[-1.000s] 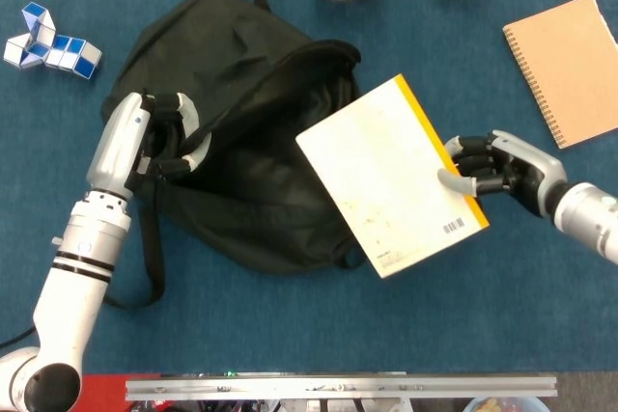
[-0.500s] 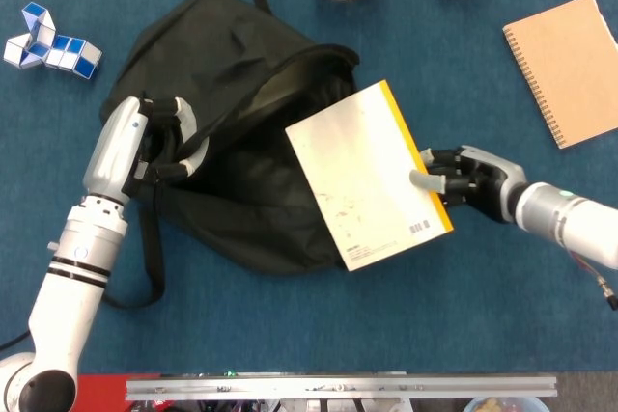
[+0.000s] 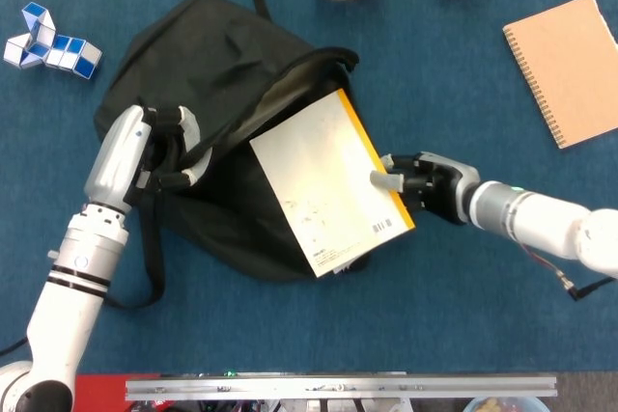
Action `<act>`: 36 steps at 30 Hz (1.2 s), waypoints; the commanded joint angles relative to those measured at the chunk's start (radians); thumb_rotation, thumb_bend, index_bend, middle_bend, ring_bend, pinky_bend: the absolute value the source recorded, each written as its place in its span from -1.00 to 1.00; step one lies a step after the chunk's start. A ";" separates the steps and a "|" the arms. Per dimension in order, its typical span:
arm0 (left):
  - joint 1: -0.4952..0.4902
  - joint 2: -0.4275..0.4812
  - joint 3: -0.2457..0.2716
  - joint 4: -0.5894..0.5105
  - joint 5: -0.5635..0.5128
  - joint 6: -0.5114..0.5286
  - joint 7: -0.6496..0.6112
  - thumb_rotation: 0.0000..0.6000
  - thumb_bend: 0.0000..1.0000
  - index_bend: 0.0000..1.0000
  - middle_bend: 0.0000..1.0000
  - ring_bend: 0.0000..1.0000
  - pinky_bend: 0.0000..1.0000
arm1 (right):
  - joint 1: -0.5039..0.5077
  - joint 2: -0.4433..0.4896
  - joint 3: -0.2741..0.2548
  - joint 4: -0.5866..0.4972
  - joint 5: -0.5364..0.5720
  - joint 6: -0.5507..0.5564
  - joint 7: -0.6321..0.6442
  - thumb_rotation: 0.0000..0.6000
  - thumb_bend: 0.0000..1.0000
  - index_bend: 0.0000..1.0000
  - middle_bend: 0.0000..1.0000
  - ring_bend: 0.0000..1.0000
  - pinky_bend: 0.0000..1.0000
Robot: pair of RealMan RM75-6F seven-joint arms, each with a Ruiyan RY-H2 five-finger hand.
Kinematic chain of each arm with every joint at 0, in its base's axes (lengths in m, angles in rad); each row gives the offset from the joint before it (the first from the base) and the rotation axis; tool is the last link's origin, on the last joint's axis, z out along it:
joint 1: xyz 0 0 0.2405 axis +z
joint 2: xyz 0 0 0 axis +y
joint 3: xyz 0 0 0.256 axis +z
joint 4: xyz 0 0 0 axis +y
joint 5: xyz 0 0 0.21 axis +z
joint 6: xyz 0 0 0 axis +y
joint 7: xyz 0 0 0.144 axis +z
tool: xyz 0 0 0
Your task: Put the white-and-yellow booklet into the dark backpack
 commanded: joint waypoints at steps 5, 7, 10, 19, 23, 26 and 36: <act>0.007 0.014 0.021 -0.012 0.021 -0.007 -0.001 1.00 -0.20 0.48 0.60 0.54 0.90 | 0.051 -0.025 0.014 0.044 0.083 -0.003 0.021 1.00 -0.20 0.78 0.54 0.39 0.47; 0.008 0.020 0.029 -0.017 0.028 -0.013 -0.002 1.00 -0.20 0.48 0.60 0.54 0.90 | 0.056 -0.025 0.023 0.049 0.097 -0.005 0.025 1.00 -0.20 0.78 0.54 0.39 0.47; 0.008 0.025 0.038 -0.025 0.040 -0.018 0.001 1.00 -0.20 0.48 0.60 0.54 0.90 | 0.062 -0.031 0.038 0.058 0.116 -0.001 0.030 1.00 -0.20 0.78 0.54 0.39 0.47; 0.002 0.030 0.030 -0.046 0.035 -0.017 0.010 1.00 -0.20 0.48 0.60 0.54 0.90 | 0.110 -0.094 0.031 0.100 0.200 0.057 0.033 1.00 -0.20 0.78 0.54 0.39 0.47; -0.002 0.029 0.023 -0.048 0.017 -0.020 0.008 1.00 -0.20 0.48 0.60 0.54 0.90 | 0.122 -0.122 0.024 0.105 0.227 0.057 0.025 1.00 -0.20 0.78 0.54 0.39 0.47; -0.005 0.031 0.021 -0.050 0.007 -0.024 0.009 1.00 -0.20 0.48 0.60 0.54 0.90 | 0.125 -0.138 0.021 0.105 0.238 0.062 0.015 1.00 -0.20 0.78 0.54 0.39 0.47; 0.001 0.047 0.028 -0.062 0.017 -0.021 0.005 1.00 -0.20 0.48 0.60 0.54 0.90 | 0.146 -0.184 0.042 0.158 0.298 0.086 0.002 1.00 -0.20 0.78 0.54 0.39 0.47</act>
